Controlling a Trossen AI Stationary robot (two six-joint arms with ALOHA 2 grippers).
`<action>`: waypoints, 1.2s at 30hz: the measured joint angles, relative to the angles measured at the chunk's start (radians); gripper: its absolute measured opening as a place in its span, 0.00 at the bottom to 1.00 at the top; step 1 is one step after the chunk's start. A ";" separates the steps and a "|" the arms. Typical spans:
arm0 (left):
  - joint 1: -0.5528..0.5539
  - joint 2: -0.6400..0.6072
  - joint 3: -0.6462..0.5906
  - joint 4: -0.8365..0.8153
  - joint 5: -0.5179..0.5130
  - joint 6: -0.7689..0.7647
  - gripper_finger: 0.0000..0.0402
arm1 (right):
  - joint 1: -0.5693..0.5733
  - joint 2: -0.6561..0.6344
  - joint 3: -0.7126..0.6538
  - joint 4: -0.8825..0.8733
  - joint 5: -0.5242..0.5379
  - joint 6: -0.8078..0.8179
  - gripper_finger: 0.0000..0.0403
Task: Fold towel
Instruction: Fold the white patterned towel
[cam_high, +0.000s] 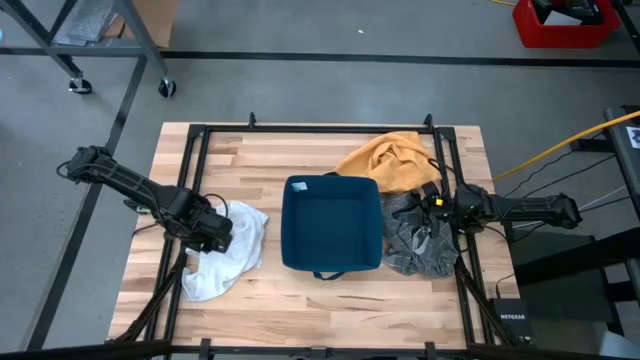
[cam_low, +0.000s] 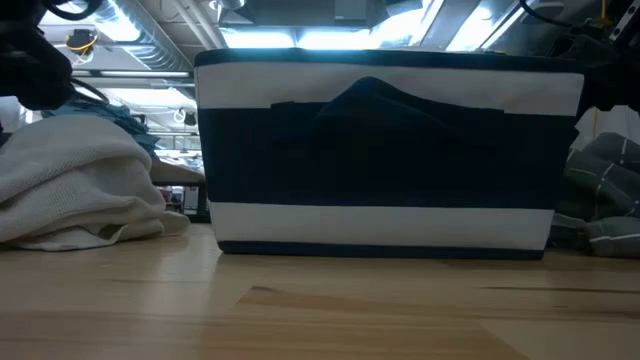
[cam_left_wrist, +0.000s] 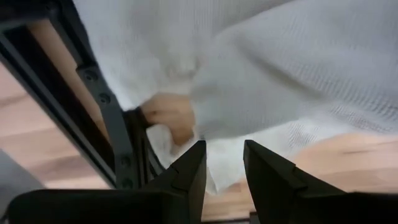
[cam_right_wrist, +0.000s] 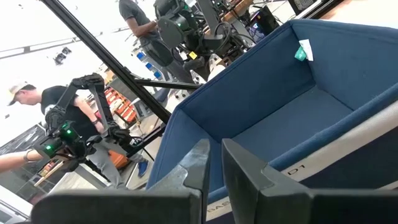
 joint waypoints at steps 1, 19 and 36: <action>0.000 0.000 0.000 -0.004 0.016 0.000 0.25 | 0.000 0.000 0.000 0.000 0.000 -0.003 0.12; 0.000 0.029 0.000 -0.021 -0.080 -0.101 0.25 | 0.000 0.000 0.000 0.000 0.000 -0.045 0.12; 0.000 0.157 0.000 0.262 -0.237 0.075 0.25 | 0.000 0.000 0.000 0.000 0.000 -0.071 0.12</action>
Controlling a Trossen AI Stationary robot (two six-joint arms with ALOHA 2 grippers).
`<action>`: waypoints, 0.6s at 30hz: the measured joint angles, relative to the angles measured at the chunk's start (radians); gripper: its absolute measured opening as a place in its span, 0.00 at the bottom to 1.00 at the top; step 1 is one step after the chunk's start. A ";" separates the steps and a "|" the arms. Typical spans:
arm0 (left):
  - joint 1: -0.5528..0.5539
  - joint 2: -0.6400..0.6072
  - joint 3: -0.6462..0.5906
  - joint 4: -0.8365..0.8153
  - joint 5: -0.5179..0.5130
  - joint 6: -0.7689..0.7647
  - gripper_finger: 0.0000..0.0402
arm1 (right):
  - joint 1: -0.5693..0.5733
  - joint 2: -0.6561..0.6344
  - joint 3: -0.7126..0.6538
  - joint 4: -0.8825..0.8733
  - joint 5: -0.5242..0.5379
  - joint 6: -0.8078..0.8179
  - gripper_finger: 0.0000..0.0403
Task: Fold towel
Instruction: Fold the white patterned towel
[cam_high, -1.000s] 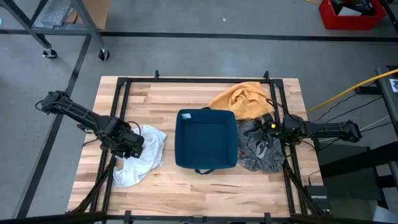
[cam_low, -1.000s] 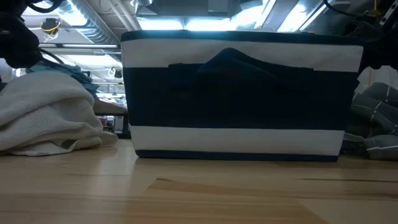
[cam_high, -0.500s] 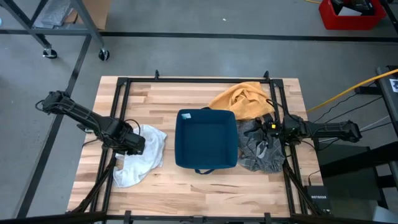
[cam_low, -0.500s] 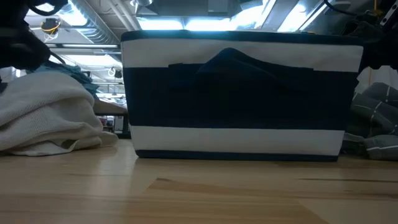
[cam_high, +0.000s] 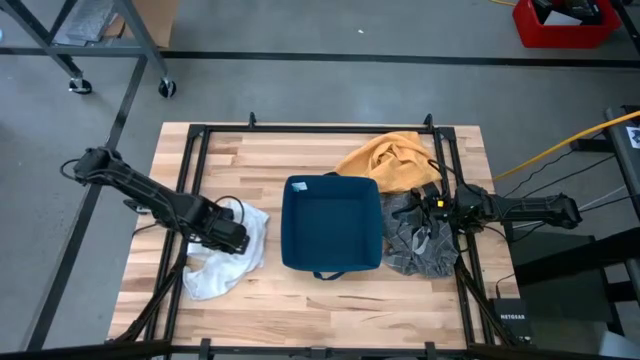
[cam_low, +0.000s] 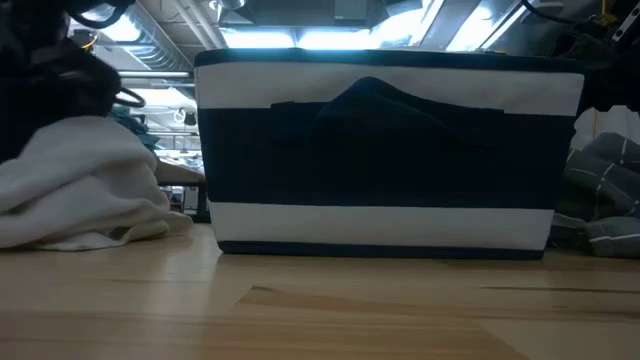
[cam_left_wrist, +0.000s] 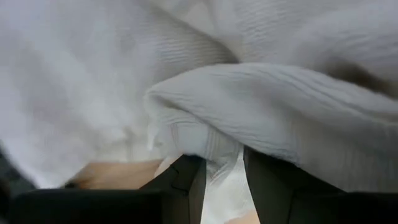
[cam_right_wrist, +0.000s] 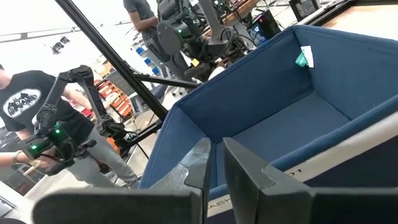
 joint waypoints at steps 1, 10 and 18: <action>0.000 0.003 0.000 0.019 -0.006 0.016 0.25 | 0.000 0.000 0.000 0.000 0.000 0.000 0.12; 0.000 0.008 0.000 0.029 -0.014 -0.023 0.25 | 0.000 0.000 0.000 0.000 0.000 0.000 0.12; 0.000 0.011 0.000 0.003 -0.015 -0.009 0.24 | 0.000 0.000 0.000 0.000 0.000 0.000 0.12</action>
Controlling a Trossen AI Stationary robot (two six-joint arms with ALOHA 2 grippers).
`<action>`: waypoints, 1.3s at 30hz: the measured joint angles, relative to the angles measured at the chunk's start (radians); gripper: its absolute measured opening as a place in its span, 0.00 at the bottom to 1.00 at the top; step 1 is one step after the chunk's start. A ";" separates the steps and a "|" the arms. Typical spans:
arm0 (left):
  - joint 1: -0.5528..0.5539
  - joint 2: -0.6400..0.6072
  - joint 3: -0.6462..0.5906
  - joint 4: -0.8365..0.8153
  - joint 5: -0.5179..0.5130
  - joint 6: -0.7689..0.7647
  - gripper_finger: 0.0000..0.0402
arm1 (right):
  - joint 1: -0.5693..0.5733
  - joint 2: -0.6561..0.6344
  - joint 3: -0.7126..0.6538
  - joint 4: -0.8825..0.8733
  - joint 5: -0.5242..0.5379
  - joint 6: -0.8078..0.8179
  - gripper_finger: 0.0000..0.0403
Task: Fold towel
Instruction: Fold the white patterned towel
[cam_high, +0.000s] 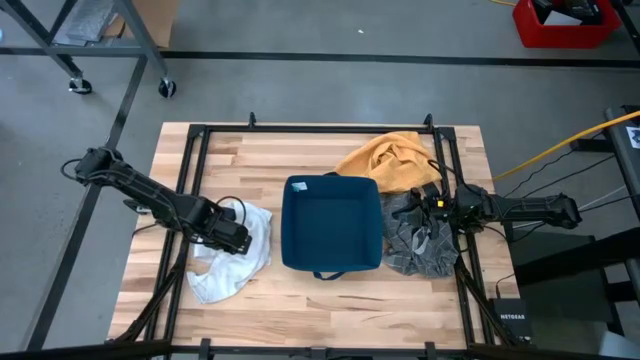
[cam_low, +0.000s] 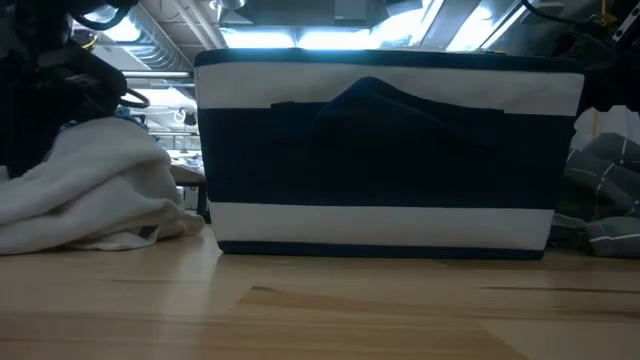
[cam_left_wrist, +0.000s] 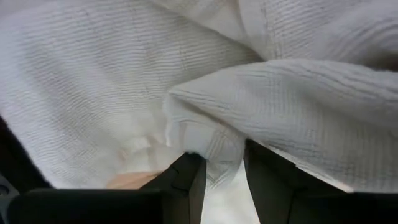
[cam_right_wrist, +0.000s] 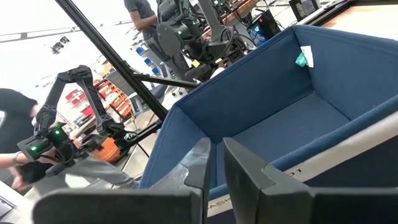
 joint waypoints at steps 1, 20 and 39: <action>0.000 0.000 0.000 0.007 0.000 0.014 0.23 | 0.000 0.000 0.000 0.000 0.000 0.000 0.12; 0.000 -0.055 0.057 0.330 -0.038 0.158 0.00 | 0.000 0.000 0.000 0.016 0.003 -0.069 0.12; 0.002 -0.353 0.215 0.346 -0.602 0.496 0.00 | 0.000 0.000 0.000 0.214 0.084 -0.236 0.12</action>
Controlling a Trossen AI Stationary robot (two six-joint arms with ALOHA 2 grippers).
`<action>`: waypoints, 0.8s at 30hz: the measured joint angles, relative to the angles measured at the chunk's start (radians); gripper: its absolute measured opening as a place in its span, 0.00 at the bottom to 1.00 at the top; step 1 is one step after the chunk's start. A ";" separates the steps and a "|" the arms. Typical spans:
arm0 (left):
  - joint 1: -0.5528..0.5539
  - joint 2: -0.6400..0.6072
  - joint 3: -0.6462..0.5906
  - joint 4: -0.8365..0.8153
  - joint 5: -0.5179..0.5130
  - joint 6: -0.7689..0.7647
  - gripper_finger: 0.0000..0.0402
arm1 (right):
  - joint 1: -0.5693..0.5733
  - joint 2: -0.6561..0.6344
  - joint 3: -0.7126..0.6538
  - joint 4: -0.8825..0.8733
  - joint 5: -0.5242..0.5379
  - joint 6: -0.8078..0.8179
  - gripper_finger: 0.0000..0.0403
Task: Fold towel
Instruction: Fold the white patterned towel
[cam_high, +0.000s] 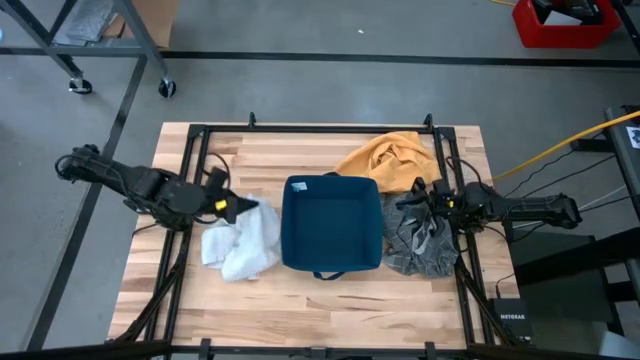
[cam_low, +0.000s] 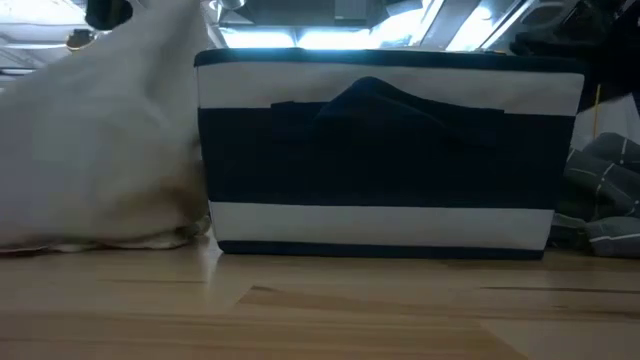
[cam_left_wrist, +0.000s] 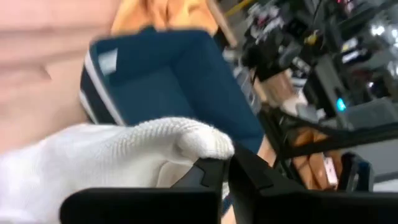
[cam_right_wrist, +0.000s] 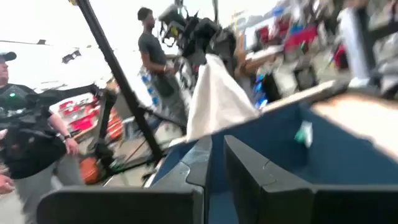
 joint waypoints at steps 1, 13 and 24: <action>0.000 -0.007 0.000 0.015 -0.013 0.024 0.00 | 0.000 0.000 0.000 0.016 0.013 -0.021 0.12; 0.000 -0.031 0.000 0.293 -0.009 0.524 0.00 | 0.000 0.032 0.000 0.235 0.060 -0.183 0.12; 0.000 -0.031 0.000 0.457 -0.007 0.705 0.00 | 0.000 0.342 0.199 0.266 0.060 -0.256 0.16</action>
